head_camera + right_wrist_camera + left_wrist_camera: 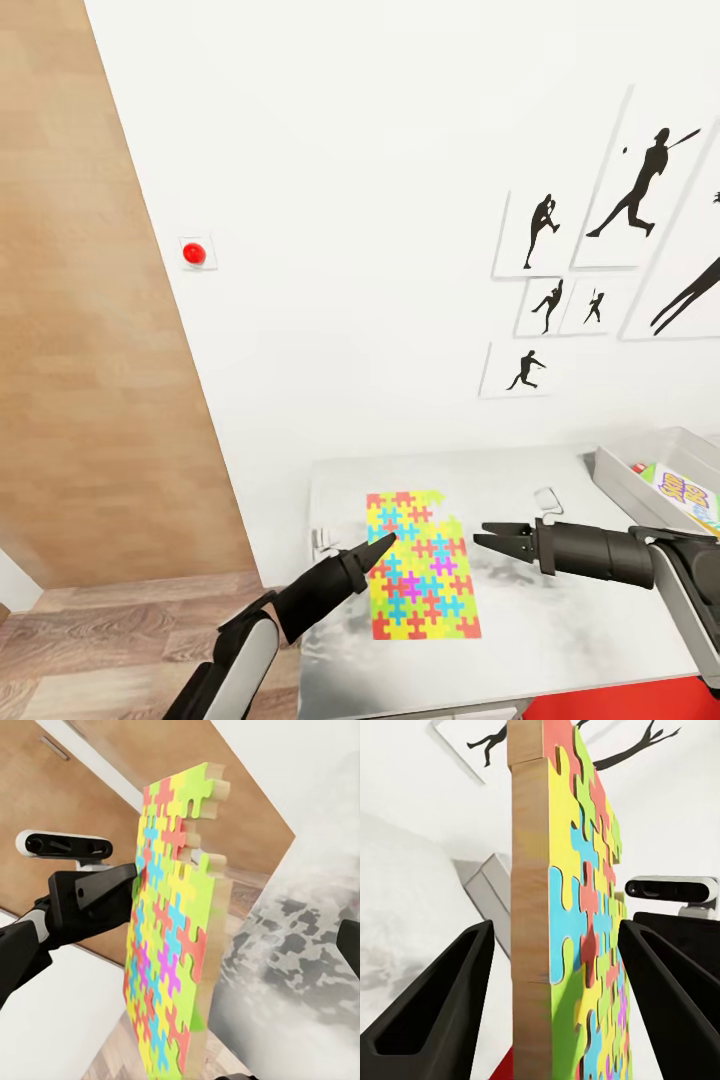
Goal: Put all the toys in the child's room - the three board games (two on the bed and one on the table), the two jigsaw puzzles on the table, and the tennis ball on the table - inside the toy box on the table in the child's room.
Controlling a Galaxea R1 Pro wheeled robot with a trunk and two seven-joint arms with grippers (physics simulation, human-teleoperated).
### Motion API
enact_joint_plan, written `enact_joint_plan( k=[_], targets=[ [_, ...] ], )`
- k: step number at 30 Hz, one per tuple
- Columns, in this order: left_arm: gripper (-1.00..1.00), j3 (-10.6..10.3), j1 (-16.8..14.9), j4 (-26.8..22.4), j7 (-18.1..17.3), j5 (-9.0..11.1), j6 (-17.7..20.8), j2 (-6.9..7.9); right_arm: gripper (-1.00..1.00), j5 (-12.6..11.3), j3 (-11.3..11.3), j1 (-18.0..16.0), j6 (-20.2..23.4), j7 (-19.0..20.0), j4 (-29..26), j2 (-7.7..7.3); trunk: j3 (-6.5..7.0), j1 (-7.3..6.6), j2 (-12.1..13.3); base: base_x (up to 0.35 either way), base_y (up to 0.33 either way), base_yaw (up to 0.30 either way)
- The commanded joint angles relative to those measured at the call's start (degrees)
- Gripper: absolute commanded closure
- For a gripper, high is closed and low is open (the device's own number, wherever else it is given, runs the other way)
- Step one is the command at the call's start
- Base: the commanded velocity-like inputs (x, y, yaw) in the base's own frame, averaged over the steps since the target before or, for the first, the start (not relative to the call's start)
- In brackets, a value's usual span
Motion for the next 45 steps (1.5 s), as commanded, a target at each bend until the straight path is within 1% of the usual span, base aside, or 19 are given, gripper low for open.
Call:
enact_joint_plan(
  k=[1,9,15,21,23,26,29,30,33,34,37,45],
  targets=[
    [1.00,-0.02,-0.06,0.05,0.03,0.50,0.44,-0.10,-1.00,0.05,0.00,-0.06,0.24,0.18,-0.01,0.01,-0.13,0.04,-0.13,0.000,0.000,0.000],
    [1.00,-0.13,-0.09,0.20,0.07,-0.36,0.23,-0.62,-1.00,0.06,0.05,-0.09,0.24,0.15,-0.01,0.07,-0.13,0.04,-0.13,0.000,0.000,0.000],
    [1.00,-0.15,-0.10,0.13,0.08,-0.65,0.19,-1.03,-1.00,0.06,0.07,-0.10,0.24,0.15,0.09,0.08,-0.13,0.04,-0.13,0.000,0.000,0.000],
    [1.00,-0.14,-0.10,-0.29,-0.01,-0.76,0.17,-1.12,-1.00,0.06,0.10,-0.22,0.24,0.10,1.20,0.12,-0.13,0.04,-0.13,0.000,0.000,0.000],
    [1.00,-0.13,-0.10,-0.44,0.01,-0.79,0.17,-1.15,-1.00,0.08,0.14,-0.56,0.24,0.10,2.32,0.15,-0.13,0.04,-0.13,0.000,0.000,0.000],
    [1.00,-0.10,-0.10,-0.54,0.04,-0.81,0.16,-1.18,-1.00,0.07,0.60,-1.10,0.24,0.12,3.38,0.39,-0.13,0.04,-0.13,0.000,0.000,0.000],
    [1.00,-0.08,-0.10,-0.62,0.06,-0.83,0.16,-1.20,-1.00,0.07,2.27,-1.73,0.24,0.13,4.79,0.86,-0.13,0.04,-0.13,0.000,0.000,0.000],
    [1.00,-0.08,-0.10,-0.62,0.06,-0.83,0.16,-1.20,-1.00,0.07,2.27,-1.73,0.24,0.13,4.79,0.86,-0.13,0.04,-0.13,0.000,0.000,0.000],
    [1.00,-0.07,-0.10,-0.70,0.07,-0.84,0.16,-1.21,-1.00,0.08,4.03,-2.29,0.24,0.10,6.01,1.16,-0.13,0.04,-0.13,0.000,0.000,0.000],
    [1.00,-0.07,-0.10,-0.70,0.07,-0.84,0.16,-1.21,-1.00,0.08,4.03,-2.29,0.24,0.10,6.01,1.16,-0.13,0.04,-0.13,0.000,0.000,0.000],
    [1.00,-0.06,-0.10,-0.75,0.08,-0.84,0.16,-1.22,-1.00,0.11,5.23,-2.68,0.24,0.10,6.72,1.54,-0.13,0.04,-0.13,0.000,0.000,0.000],
    [1.00,-0.06,-0.48,-0.78,0.08,-0.84,0.16,-1.25,-1.00,0.14,6.17,-2.98,0.24,0.13,7.32,1.90,-0.13,0.04,-0.13,0.000,0.000,0.000]
  ],
)
